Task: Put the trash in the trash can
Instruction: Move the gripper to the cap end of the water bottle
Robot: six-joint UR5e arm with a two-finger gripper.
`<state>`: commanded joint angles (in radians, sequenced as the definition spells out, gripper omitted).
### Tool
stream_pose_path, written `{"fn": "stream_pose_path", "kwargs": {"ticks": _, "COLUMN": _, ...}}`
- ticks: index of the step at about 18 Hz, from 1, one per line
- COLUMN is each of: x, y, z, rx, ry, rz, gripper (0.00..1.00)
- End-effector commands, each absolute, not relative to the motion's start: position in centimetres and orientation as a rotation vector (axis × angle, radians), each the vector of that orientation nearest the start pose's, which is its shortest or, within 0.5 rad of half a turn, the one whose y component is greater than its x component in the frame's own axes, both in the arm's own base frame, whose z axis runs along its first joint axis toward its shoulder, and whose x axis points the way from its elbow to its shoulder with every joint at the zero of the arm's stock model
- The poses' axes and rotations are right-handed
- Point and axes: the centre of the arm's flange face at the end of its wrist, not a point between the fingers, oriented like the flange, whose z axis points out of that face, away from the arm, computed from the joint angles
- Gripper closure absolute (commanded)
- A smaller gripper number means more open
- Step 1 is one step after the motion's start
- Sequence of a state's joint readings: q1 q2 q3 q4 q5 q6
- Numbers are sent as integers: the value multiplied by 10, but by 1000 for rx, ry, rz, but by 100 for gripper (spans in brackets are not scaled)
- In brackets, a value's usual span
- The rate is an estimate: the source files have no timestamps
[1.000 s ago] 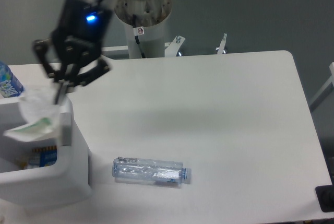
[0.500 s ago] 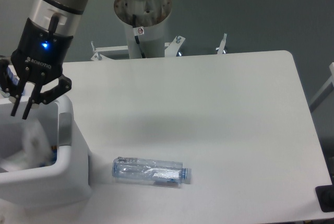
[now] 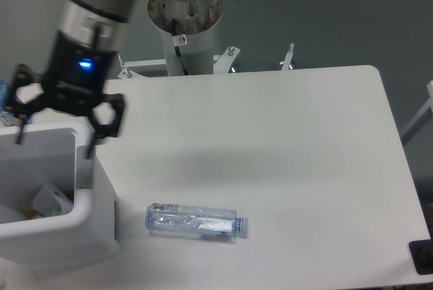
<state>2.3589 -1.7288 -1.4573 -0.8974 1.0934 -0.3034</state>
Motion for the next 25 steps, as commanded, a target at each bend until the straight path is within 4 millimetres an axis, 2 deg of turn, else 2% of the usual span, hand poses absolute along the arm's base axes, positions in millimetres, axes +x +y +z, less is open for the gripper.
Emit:
{"fn": "stream_pose_path", "kwargs": {"ticks": 1, "x": -309, "y": 538, "z": 547, "rx": -2126, "ry": -1159, "rz": -354, "gripper": 0}}
{"fn": "stream_pose_path", "kwargs": {"ticks": 2, "x": -334, "y": 526, "z": 533, "rx": -2103, "ry": -1277, "rz": -309, "gripper": 0}}
{"fn": "stream_pose_path", "kwargs": {"ticks": 3, "x": -351, "y": 517, "z": 516, "rx": -2099, "ry": -1349, "rz": -284, "gripper": 0}}
{"fn": "stream_pose_path", "kwargs": {"ticks": 5, "x": -368, "y": 507, "z": 489, "rx": -2105, "ry": -1419, "rz": -276, "gripper": 0}}
{"fn": "stream_pose_path", "kwargs": {"ticks": 8, "x": -392, "y": 499, "z": 464, "rx": -2113, "ry": -1498, "rz": -239, "gripper": 0}}
{"fn": "stream_pose_path", "kwargs": {"ticks": 10, "x": -404, "y": 494, "z": 437, "rx": -2136, "ry": -1567, "rz": -186, "gripper": 0}}
{"fn": "stream_pose_path", "kwargs": {"ticks": 12, "x": -410, "y": 493, "z": 401, "rx": -2167, "ry": -1640, "rz": -175, "gripper": 0}}
{"fn": "stream_pose_path", "kwargs": {"ticks": 15, "x": -423, "y": 497, "z": 359, "rx": -2205, "ry": -1719, "rz": -135, "gripper": 0}}
{"fn": "stream_pose_path", "kwargs": {"ticks": 18, "x": -433, "y": 504, "z": 331, "rx": -2224, "ry": -1756, "rz": -142, "gripper": 0}}
{"fn": "stream_pose_path", "kwargs": {"ticks": 19, "x": -436, "y": 507, "z": 315, "rx": -2225, "ry": -1791, "rz": -155, "gripper": 0}}
{"fn": "stream_pose_path", "kwargs": {"ticks": 22, "x": -445, "y": 514, "z": 302, "rx": -2181, "ry": -1864, "rz": -176, "gripper": 0}}
{"fn": "stream_pose_path", "kwargs": {"ticks": 25, "x": -454, "y": 522, "z": 277, "rx": -2157, "ry": -1940, "rz": -197, "gripper": 0}}
